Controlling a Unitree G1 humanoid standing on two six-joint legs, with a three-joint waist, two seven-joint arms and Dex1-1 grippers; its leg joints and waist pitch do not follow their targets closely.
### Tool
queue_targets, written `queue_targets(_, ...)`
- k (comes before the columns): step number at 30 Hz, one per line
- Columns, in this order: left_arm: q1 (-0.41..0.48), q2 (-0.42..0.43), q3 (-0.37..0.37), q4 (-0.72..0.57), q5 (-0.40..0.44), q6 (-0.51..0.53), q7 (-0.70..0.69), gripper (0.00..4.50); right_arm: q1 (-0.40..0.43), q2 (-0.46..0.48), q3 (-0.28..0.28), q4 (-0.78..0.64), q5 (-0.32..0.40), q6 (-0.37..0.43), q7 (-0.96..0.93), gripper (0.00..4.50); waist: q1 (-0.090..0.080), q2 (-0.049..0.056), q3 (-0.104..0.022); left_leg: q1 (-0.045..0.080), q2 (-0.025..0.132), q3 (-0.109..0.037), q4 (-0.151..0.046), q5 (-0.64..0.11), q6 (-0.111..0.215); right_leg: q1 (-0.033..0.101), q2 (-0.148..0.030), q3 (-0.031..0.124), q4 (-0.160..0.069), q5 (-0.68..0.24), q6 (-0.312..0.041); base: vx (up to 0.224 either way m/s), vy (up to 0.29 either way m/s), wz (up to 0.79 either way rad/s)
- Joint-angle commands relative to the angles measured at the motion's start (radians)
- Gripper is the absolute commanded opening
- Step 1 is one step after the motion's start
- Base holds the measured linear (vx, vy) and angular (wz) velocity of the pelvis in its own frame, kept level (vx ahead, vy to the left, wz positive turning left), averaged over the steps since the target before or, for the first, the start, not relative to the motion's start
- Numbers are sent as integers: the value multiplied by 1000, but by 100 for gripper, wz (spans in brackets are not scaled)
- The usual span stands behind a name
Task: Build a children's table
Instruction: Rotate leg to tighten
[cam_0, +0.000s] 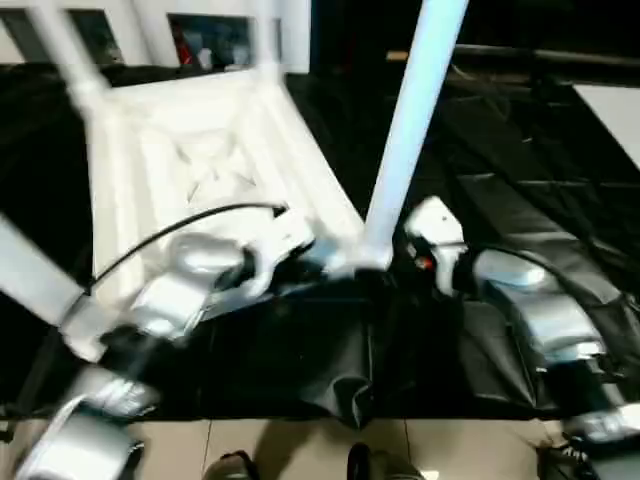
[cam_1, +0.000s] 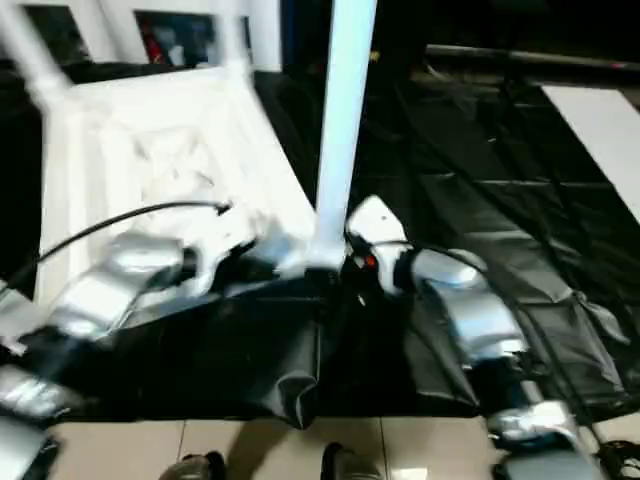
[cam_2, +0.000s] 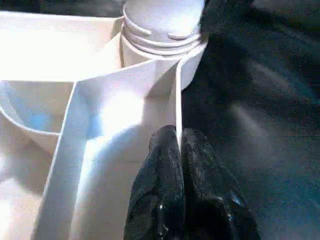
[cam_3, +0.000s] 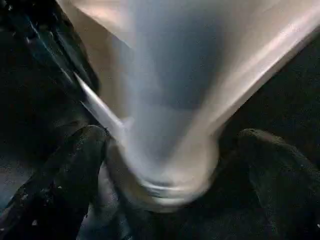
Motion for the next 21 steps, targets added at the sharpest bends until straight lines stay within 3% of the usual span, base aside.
queue_targets(1, 30, 13, -58, -40, -25, 11, -97, 0, 6, -22, 5, -25, 21, 6, 52, 447, -1, 4, -61, 15, 26, -3, -54, -178, 83, 55, -54, 33, -48, -157, -252, 0, 0, 0)
queue_targets(4, 34, 29, -53, -62, -36, 26, -114, 0, 8, -28, 10, -28, 22, 10, 80, 447, -1, 2, -62, 15, 25, -3, -53, -163, 82, 56, -53, 33, -46, -142, -258, 0, 0, 0)
queue_targets(21, 33, 34, -47, -69, -37, 32, -111, 0, -5, 1, 21, 3, 34, 10, 118, 284, -2, -2, -66, 12, 21, -3, -47, -122, 92, 62, -54, 32, -38, -108, -262, 0, 0, 0)
